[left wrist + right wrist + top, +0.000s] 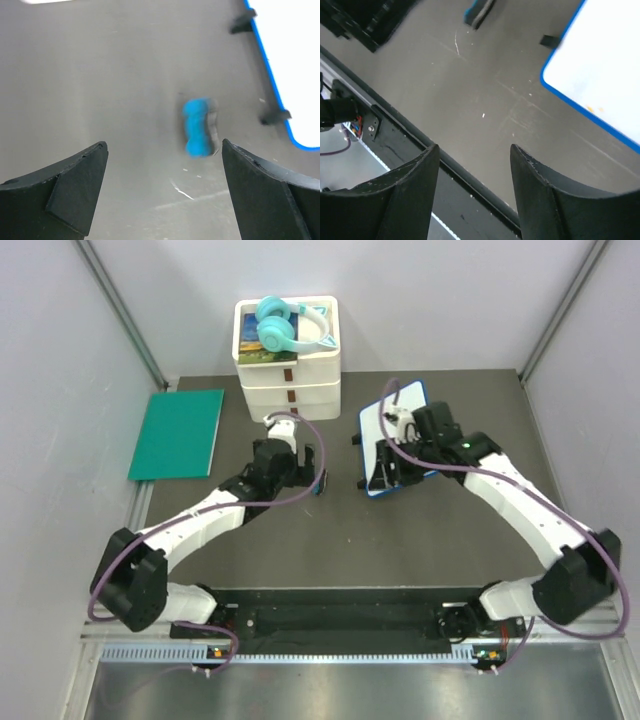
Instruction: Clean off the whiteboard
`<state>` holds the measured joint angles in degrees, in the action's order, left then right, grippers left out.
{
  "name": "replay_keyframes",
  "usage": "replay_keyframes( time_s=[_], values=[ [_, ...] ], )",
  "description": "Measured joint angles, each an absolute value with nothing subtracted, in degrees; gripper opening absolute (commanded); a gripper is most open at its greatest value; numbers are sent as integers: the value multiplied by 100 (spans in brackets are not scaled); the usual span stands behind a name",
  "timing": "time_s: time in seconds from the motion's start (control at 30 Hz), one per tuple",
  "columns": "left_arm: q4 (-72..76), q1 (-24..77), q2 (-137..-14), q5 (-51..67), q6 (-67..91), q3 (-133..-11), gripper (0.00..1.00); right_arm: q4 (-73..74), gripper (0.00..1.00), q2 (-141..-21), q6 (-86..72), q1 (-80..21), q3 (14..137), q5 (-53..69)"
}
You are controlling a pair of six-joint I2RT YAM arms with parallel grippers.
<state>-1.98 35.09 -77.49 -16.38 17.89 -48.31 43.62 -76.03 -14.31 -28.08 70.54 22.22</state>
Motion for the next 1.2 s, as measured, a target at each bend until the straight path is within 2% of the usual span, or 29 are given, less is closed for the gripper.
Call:
replay_keyframes(
  time_s=[0.13,0.17,0.23,0.27,0.3,0.53,0.7,1.0,1.2],
  values=[
    [-373,3253,-7913,-1540,1789,-4880,99,3975,47,-8318,-1507,-3103,7144,2134],
    [-440,3240,-8031,-1485,1802,-4880,99,3872,36,-8458,-1522,-3131,7144,2121],
    [-556,3245,-8291,-1350,1828,-4856,99,3669,22,-8757,-1559,-3177,7185,2112],
    [-593,3245,-8357,-1297,1839,-4829,99,3586,7,-8895,-1551,-3201,7220,2115],
    [-613,3245,-8399,-1258,1855,-4781,99,3487,1,-9063,-1577,-3232,7279,2117],
    [-701,3245,-8359,-1090,1949,-4397,99,3135,0,-10287,-1675,-3415,7931,1778],
    [-714,3245,-8138,-1072,1964,-4215,99,3186,0,-11052,-1678,-3524,8650,1072],
    [-718,3245,-7985,-978,2060,-3951,99,3299,0,-11426,-1811,-3590,8820,-130],
    [-742,3245,-7870,-963,2091,-3881,99,3426,0,-11664,-1813,-3658,8831,-410]
  ],
)
